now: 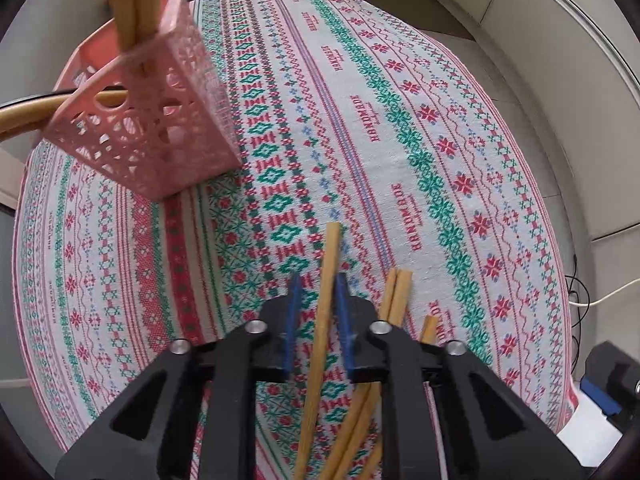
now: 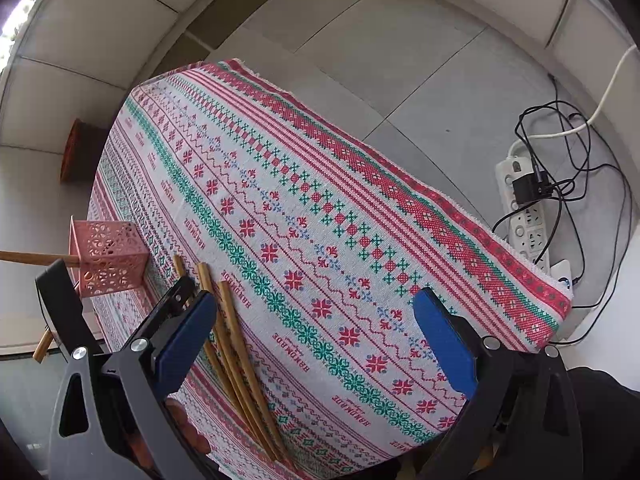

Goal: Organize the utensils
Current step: 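Grasp a wooden chopstick with each gripper from the pile and lift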

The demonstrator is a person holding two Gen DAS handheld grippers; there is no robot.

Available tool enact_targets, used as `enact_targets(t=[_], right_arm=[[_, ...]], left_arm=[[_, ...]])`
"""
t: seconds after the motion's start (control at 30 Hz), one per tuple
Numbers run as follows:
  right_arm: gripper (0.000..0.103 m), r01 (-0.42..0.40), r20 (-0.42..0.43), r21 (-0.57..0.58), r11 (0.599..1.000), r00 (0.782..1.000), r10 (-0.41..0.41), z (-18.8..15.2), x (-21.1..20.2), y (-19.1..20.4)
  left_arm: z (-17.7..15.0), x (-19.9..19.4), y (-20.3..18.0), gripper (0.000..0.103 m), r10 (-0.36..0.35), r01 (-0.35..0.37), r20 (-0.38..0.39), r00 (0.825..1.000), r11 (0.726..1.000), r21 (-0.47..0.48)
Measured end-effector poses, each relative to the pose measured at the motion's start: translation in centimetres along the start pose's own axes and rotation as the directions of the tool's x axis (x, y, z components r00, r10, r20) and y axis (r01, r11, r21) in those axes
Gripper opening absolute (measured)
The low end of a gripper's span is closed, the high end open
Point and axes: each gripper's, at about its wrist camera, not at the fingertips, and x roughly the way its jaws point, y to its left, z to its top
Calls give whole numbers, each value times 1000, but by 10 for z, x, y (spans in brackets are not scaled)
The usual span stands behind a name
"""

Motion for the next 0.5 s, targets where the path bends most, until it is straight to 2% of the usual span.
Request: enact_targets(t=[0.23, 0.33, 0.4, 0.5], right_arm=[[92, 50, 30, -146, 988, 998, -46, -15, 15, 39], [75, 62, -16, -209, 976, 998, -66, -21, 34, 57], [59, 67, -47, -236, 969, 996, -80, -24, 48, 67], [56, 70, -60, -249, 966, 994, -88, -30, 62, 79]], left_arm=[[-34, -18, 39, 6, 5, -5, 39, 999, 1000, -14], [-46, -40, 55, 6, -13, 14, 74, 997, 1000, -26], [-53, -57, 61, 6, -28, 31, 101, 994, 999, -26], [-61, -77, 67, 6, -38, 41, 134, 990, 999, -18]])
